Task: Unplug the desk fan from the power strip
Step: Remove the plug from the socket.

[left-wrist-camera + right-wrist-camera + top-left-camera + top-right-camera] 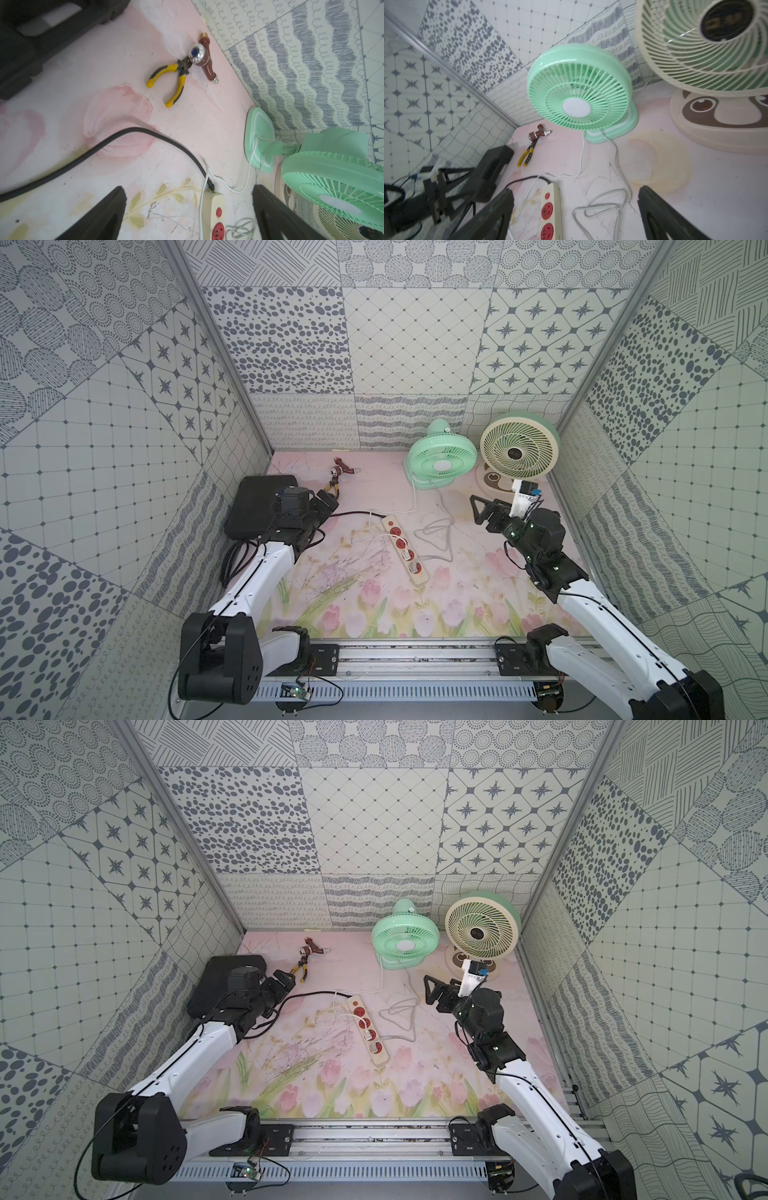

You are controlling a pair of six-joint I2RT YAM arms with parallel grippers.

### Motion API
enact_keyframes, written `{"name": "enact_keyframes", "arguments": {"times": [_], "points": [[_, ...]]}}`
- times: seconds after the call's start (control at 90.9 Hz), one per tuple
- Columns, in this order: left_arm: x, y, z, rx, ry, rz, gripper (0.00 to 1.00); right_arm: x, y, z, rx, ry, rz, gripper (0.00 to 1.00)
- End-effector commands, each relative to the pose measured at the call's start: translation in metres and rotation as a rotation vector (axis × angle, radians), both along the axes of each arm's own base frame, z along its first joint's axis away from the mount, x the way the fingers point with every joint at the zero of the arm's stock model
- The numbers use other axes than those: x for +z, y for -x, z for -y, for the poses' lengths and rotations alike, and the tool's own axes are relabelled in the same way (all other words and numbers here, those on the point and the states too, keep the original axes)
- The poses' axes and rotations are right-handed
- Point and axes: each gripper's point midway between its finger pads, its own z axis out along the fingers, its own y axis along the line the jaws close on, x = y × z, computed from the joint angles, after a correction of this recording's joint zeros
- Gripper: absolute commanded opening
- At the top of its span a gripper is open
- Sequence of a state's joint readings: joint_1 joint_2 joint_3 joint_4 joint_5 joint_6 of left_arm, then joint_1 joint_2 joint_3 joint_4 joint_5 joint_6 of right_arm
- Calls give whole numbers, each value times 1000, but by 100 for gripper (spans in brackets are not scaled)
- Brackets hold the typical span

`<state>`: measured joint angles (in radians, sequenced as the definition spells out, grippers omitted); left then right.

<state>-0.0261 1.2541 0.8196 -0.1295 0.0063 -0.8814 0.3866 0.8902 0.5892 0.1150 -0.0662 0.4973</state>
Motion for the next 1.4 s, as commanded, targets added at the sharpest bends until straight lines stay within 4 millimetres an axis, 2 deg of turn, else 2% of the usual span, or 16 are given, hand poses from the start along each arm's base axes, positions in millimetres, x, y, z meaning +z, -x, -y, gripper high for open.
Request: {"name": "enact_keyframes", "arguments": {"times": [0.0, 0.121, 0.231, 0.308, 0.44, 0.649, 0.814, 0.935, 1.156, 1.387], "points": [[-27, 21, 60, -154, 219, -266, 99, 4, 6, -19, 31, 202, 76, 97], [-38, 16, 94, -244, 209, -348, 98, -11, 15, -49, 112, 330, 79, 97], [-49, 16, 123, -299, 189, -453, 98, -22, 19, -66, 155, 412, 86, 97], [-54, 13, 140, -325, 183, -484, 93, -28, 22, -76, 175, 457, 92, 97], [-59, 7, 158, -336, 128, -538, 97, -42, 24, -80, 183, 511, 80, 97], [-65, -10, 188, -403, 21, -589, 98, -46, 27, -77, 171, 499, 79, 97], [-76, -14, 198, -419, -95, -669, 98, -46, 28, -71, 149, 495, 82, 97], [-85, -11, 194, -379, -165, -740, 99, -47, 28, -68, 135, 488, 79, 97], [-111, -5, 196, -365, -175, -845, 99, -50, 27, -70, 133, 477, 73, 97], [-128, -6, 197, -361, -187, -889, 97, -59, 26, -75, 149, 468, 47, 97]]}}
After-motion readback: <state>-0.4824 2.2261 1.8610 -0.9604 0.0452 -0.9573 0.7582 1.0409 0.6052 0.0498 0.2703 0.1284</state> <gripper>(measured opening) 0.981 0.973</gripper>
